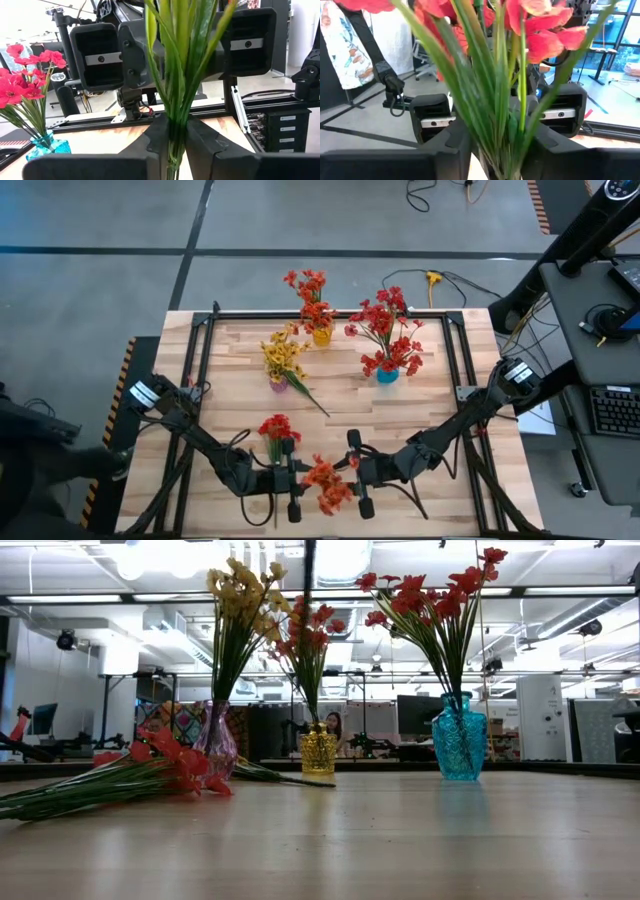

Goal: Sort flowers into vase by color
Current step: Put the orange flower into the yellow vase

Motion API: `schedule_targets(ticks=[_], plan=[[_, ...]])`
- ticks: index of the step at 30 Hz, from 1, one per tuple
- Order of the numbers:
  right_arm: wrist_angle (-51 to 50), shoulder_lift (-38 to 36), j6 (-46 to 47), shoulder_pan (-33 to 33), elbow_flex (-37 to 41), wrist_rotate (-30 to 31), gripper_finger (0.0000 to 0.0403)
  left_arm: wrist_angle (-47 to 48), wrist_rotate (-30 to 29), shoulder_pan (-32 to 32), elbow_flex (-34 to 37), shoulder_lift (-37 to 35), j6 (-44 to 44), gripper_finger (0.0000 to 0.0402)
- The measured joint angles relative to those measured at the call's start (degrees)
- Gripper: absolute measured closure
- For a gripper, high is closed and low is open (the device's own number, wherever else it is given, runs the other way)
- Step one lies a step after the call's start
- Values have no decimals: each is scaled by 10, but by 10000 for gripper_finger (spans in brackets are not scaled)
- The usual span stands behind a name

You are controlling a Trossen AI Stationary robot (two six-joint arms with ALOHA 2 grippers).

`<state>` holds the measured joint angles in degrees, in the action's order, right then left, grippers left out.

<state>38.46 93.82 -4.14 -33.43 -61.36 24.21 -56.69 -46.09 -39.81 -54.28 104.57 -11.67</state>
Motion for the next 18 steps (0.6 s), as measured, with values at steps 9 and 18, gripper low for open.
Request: schedule_targets(ticks=[9, 18], plan=[[-1, 0, 11, 0, 0, 1, 352, -1, -24, 0, 0, 0, -1, 270], [-46, -41, 12, 1, 0, -1, 374, 12, -40, -3, 0, -2, 1, 204]])
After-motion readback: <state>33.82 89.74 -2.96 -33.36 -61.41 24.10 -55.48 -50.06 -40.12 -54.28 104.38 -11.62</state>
